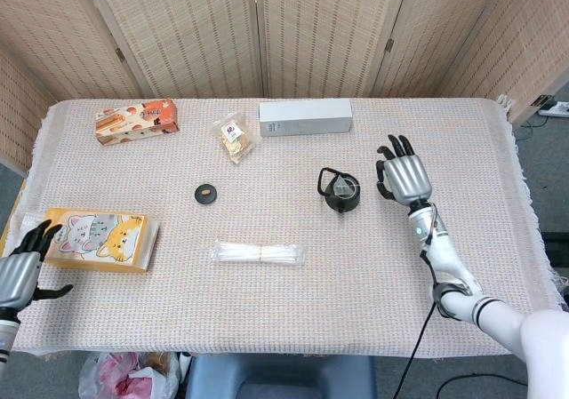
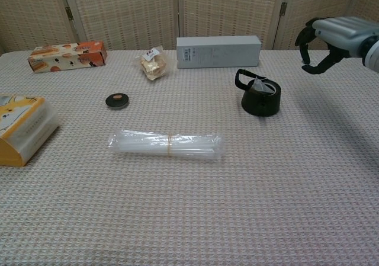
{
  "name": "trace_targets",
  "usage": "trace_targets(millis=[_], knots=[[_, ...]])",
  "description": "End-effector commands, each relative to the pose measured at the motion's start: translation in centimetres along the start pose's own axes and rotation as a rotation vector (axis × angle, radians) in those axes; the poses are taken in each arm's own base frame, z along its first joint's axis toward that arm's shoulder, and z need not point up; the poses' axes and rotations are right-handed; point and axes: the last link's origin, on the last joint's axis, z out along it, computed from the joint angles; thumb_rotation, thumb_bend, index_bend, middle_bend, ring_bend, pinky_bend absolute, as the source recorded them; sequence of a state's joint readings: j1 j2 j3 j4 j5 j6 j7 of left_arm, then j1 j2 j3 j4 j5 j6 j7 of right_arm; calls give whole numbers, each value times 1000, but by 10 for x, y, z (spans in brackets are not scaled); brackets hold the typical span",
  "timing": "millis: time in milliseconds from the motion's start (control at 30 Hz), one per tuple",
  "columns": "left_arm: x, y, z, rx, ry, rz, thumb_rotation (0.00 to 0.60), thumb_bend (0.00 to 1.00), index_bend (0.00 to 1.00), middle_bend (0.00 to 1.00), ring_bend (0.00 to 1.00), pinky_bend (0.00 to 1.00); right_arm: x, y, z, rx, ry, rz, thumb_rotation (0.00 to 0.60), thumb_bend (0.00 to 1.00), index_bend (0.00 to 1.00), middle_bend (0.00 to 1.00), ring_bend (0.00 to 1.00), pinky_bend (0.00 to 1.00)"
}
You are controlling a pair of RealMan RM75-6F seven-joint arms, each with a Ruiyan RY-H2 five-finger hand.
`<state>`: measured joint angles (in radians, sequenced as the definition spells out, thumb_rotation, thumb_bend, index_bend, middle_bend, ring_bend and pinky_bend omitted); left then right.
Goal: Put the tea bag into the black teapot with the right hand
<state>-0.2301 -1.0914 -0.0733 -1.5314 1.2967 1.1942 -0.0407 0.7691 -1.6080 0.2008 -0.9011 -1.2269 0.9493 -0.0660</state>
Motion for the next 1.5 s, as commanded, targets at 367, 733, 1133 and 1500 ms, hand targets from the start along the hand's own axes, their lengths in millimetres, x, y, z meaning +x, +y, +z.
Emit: trace_targets(millis=[367, 733, 1133, 1500], knots=[[-2, -2, 5, 19, -12, 1, 600, 112, 0, 0, 36, 284, -33, 3, -4, -12, -89, -7, 600, 325, 647, 240, 0, 0], [-1, -4, 6, 28, -10, -1, 600, 112, 0, 0, 36, 284, -52, 4, -4, 15, -262, -27, 600, 191, 0, 10, 0, 0], [-1, 1, 5, 7, -11, 3, 600, 112, 0, 0, 36, 284, 7, 22, -23, 39, -156, 37, 600, 172, 0, 2, 0, 0], [1, 6, -1, -24, 7, 1, 600, 112, 0, 0, 37, 284, 58, 1, -33, 148, -209, -27, 600, 950, 4, 979, 802, 1000]])
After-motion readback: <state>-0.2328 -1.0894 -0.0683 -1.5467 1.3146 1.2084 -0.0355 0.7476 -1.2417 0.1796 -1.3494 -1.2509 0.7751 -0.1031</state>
